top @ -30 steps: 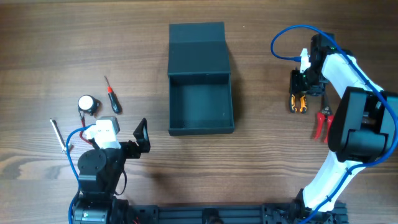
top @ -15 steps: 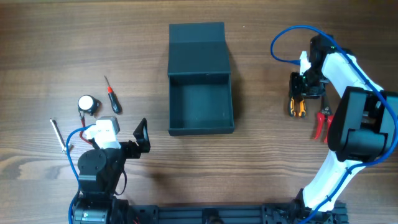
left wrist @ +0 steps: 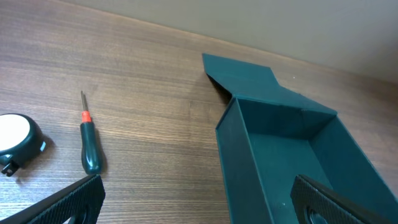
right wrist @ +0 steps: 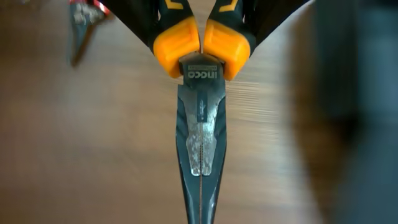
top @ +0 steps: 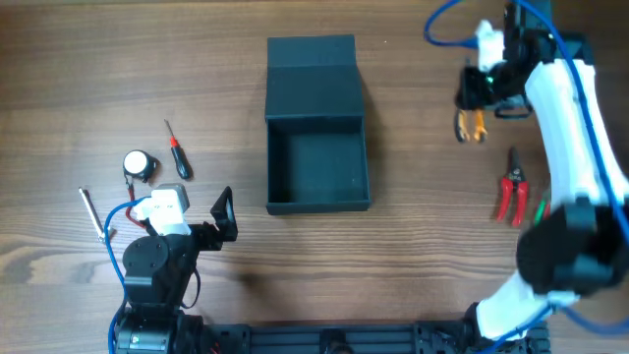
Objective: Pack container
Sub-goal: 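Lift the pliers and carry them into the green box, release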
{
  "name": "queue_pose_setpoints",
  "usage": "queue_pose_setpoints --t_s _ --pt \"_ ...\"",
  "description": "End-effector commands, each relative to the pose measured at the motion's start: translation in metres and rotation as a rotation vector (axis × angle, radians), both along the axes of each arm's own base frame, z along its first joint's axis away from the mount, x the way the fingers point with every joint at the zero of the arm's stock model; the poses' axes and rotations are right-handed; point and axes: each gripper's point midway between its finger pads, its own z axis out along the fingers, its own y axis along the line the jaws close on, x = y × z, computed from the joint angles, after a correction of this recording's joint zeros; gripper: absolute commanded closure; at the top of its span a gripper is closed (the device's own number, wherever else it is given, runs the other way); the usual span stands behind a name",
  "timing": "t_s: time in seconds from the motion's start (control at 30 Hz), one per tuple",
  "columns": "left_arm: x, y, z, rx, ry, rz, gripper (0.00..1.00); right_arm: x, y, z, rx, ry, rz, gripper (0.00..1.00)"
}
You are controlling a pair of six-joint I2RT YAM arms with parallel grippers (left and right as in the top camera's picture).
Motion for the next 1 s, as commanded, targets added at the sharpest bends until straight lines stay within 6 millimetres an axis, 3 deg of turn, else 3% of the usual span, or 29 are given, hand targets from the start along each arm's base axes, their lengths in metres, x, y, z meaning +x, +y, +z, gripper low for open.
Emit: queue_pose_setpoints --t_s 0.0,0.07,0.17,0.3,0.4,0.77,0.97 --pt "0.001 0.002 0.01 -0.011 -0.017 0.015 0.0 -0.032 0.111 0.087 0.048 -0.256 0.462 0.96" --pt "0.001 0.002 0.01 -0.011 -0.017 0.015 0.0 -0.054 0.152 0.098 0.019 -0.309 0.663 0.96" --pt "0.001 0.002 0.009 -0.012 -0.016 0.015 0.0 -0.084 0.206 0.096 -0.05 -0.35 0.936 0.96" --pt "0.001 0.002 0.01 -0.011 -0.017 0.015 0.0 -0.098 0.241 0.072 -0.149 -0.336 1.112 0.96" --pt "0.001 0.002 0.01 -0.011 -0.017 0.015 0.0 -0.094 0.253 0.047 -0.142 -0.279 1.136 0.96" --pt "0.001 0.002 0.01 -0.011 -0.017 0.015 0.0 -0.075 0.274 -0.091 -0.135 0.015 1.194 0.96" --pt "0.001 0.002 0.01 -0.011 -0.017 0.015 0.0 -0.072 0.273 -0.128 -0.138 0.084 1.191 0.96"
